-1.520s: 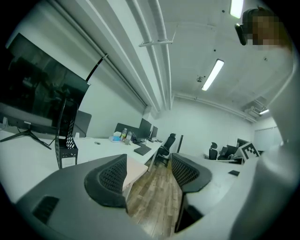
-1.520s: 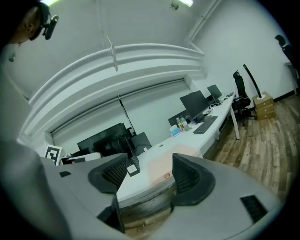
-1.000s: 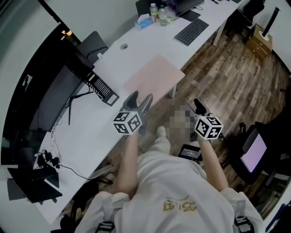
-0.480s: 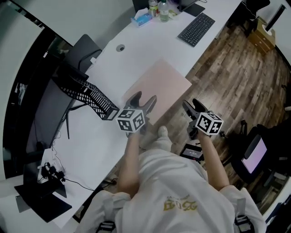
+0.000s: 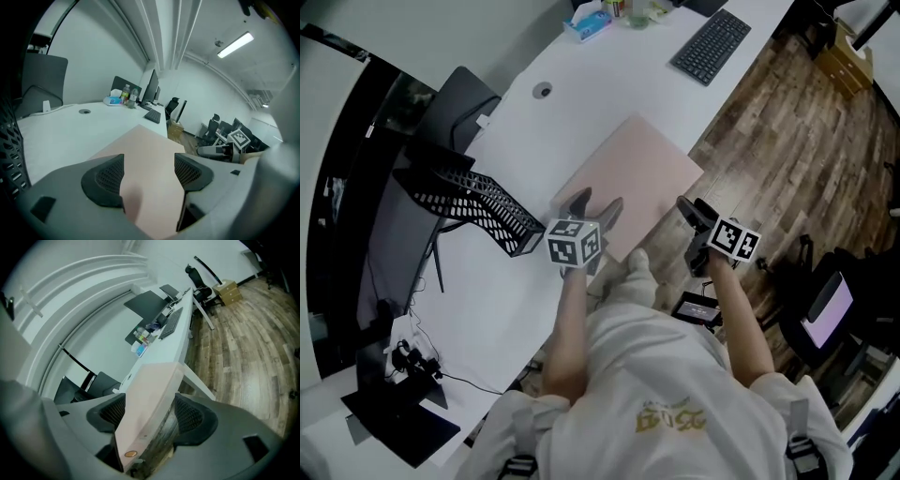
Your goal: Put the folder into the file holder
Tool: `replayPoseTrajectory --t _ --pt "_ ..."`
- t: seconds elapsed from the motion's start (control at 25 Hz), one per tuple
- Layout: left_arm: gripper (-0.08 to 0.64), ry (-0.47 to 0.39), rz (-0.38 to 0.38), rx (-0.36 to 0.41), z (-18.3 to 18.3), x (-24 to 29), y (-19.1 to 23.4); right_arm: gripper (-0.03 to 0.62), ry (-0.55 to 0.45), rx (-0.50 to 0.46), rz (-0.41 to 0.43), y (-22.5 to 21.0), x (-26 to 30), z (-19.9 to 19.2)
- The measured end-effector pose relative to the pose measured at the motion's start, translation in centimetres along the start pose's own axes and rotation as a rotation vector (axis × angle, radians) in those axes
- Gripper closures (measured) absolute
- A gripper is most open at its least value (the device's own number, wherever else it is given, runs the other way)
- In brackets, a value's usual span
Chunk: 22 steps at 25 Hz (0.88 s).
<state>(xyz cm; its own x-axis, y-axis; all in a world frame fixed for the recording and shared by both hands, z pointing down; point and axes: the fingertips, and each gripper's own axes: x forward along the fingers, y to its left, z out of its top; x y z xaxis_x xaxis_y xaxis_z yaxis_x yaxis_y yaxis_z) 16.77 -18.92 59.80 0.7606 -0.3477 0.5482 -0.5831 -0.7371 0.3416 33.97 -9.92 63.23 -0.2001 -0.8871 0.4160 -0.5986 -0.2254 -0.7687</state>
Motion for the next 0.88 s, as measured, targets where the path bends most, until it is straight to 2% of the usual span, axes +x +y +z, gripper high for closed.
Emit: replayPoseTrajectory --t 0.24,0.52,0.88 --pt "0.218 0.083 -0.008 0.068 -0.7 2.3 0.6 0.264 -0.003 0.124 0.001 -2.2 1.8 -0.5" --pt "0.209 0.223 0.013 0.157 -2.6 4.2 1.9 0.255 0.012 0.187 0.019 -3.1 4.6 -0.8" --pt "0.213 0.253 0.021 0.204 -2.8 4.9 2.1 0.255 -0.014 0.282 0.050 -3.5 6.9 -1.4"
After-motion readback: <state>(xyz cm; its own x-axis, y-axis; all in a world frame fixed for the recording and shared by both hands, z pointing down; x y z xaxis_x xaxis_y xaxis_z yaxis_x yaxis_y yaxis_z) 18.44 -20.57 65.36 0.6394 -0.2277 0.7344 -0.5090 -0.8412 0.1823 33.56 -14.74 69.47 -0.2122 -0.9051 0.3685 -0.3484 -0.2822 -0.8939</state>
